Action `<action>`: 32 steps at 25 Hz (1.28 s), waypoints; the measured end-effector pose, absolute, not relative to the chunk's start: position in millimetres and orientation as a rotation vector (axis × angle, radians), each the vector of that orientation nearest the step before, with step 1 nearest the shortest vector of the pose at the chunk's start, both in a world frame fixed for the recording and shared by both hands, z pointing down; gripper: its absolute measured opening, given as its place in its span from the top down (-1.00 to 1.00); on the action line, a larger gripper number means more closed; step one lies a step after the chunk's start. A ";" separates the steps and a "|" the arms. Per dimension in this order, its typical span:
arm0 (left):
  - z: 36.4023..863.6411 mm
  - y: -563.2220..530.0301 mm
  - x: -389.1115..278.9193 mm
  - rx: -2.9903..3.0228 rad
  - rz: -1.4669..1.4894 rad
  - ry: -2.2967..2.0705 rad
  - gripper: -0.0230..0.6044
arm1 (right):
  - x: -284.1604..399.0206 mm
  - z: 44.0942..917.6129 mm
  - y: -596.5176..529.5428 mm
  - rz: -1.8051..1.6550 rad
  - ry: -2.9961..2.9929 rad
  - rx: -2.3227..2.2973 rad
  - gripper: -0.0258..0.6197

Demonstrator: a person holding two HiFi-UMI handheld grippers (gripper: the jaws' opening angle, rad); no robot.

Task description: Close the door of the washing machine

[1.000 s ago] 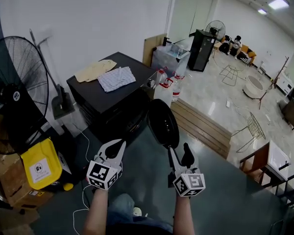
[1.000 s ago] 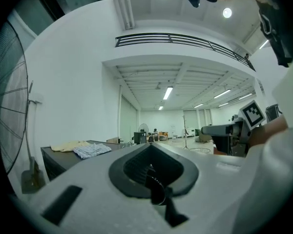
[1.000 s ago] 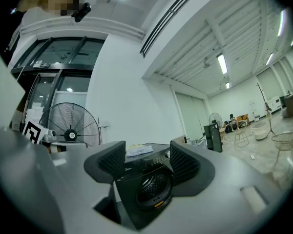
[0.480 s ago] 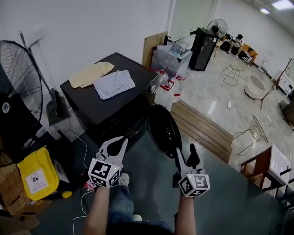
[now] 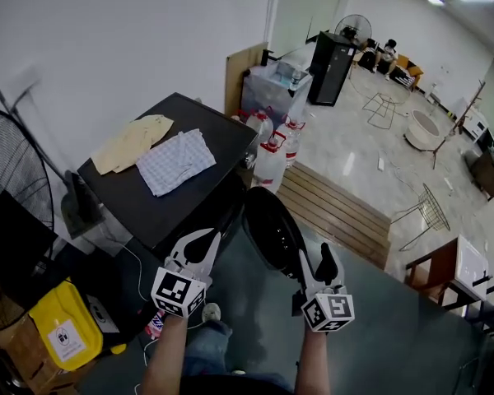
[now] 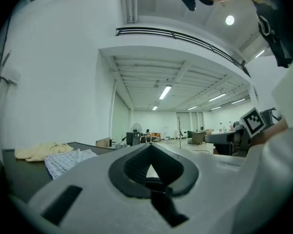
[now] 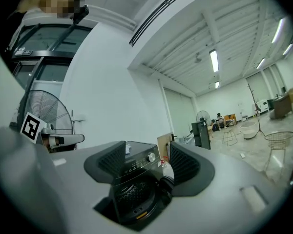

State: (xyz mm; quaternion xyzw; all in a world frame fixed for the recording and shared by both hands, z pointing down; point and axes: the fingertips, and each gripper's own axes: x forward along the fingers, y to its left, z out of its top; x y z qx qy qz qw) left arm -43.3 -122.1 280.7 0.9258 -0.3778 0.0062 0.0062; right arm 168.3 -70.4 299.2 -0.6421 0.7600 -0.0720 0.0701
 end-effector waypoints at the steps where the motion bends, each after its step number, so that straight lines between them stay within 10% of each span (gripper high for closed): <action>1: 279.8 -133.1 -40.5 2.906 0.021 -1.163 0.93 | 169.1 299.9 -80.9 -0.219 2.278 -1.942 0.06; 32: 427.7 -239.2 42.0 2.884 0.213 -0.815 0.93 | 262.9 523.9 -137.3 -0.588 2.172 -2.211 0.11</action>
